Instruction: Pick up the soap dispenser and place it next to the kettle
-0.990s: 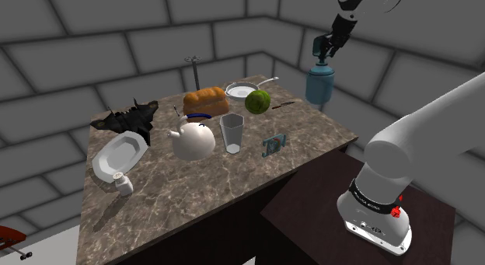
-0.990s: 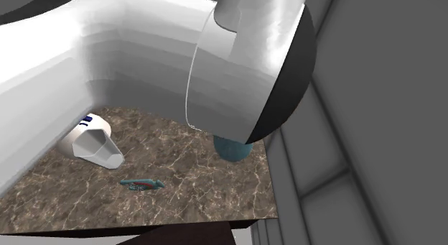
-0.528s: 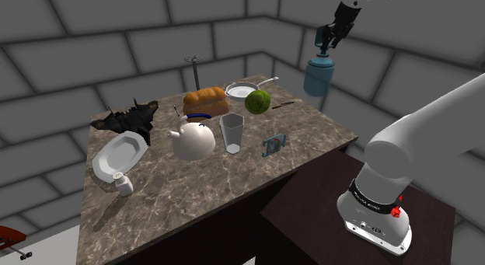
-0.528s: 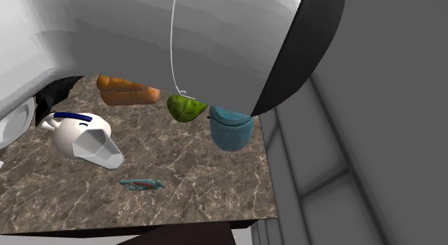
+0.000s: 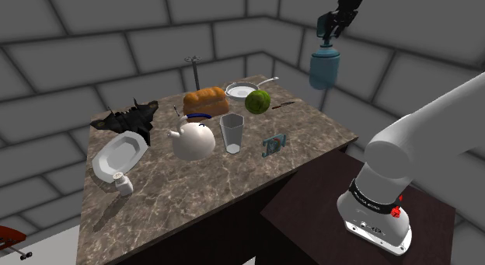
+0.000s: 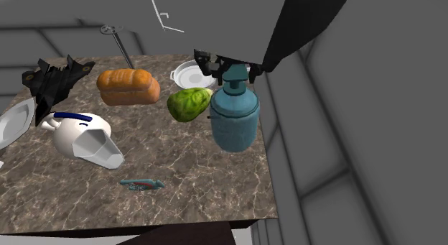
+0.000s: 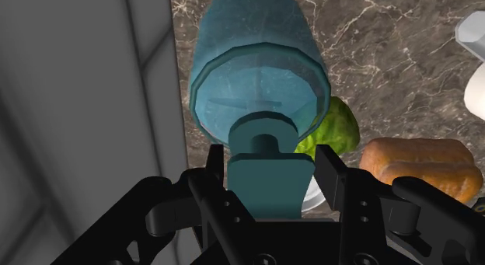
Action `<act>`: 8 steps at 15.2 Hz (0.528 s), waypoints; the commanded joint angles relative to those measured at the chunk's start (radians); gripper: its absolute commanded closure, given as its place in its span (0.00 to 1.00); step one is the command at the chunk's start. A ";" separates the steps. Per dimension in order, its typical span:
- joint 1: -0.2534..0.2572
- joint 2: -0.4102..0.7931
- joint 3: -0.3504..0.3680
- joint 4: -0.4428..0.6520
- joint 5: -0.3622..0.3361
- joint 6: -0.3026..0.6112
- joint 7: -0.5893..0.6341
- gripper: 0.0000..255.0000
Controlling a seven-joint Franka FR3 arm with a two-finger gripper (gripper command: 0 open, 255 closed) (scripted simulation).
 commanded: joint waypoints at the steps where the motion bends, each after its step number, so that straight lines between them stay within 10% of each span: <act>1: 0.002 0.003 0.003 0.031 0.002 -0.027 0.002 1.00; 8: 0.010 0.025 0.007 0.144 0.012 -0.119 0.002 1.00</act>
